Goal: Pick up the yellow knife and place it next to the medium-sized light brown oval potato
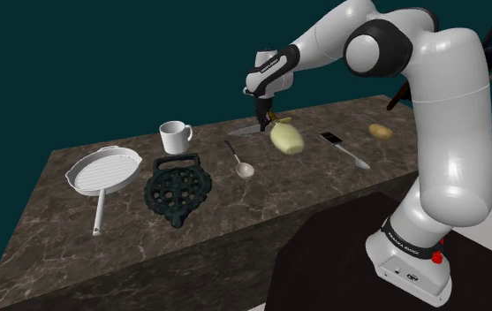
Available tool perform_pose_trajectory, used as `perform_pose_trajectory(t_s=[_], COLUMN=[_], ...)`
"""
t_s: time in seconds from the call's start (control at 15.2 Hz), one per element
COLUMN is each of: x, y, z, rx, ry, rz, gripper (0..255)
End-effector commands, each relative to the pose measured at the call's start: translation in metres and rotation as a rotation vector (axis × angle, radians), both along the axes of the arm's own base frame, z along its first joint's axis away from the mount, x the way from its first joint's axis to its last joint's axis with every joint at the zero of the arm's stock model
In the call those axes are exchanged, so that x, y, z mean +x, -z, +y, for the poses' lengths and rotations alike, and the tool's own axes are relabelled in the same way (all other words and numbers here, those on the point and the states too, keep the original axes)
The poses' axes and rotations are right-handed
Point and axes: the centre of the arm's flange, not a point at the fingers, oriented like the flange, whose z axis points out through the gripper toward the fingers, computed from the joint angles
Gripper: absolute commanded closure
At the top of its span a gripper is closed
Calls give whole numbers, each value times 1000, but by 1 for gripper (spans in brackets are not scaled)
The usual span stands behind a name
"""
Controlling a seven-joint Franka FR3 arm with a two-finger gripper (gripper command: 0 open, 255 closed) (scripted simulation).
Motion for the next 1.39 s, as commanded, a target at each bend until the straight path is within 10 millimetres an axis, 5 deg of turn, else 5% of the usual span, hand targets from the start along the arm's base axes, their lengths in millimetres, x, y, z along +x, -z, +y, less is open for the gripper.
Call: perform_pose_trajectory(t_s=[0.0,0.2,1.32], x=[0,0,0], y=[0,0,-90], z=[0,0,0], rx=[0,0,0], ry=[0,0,0], rz=[0,0,0], gripper=[255,255,255])
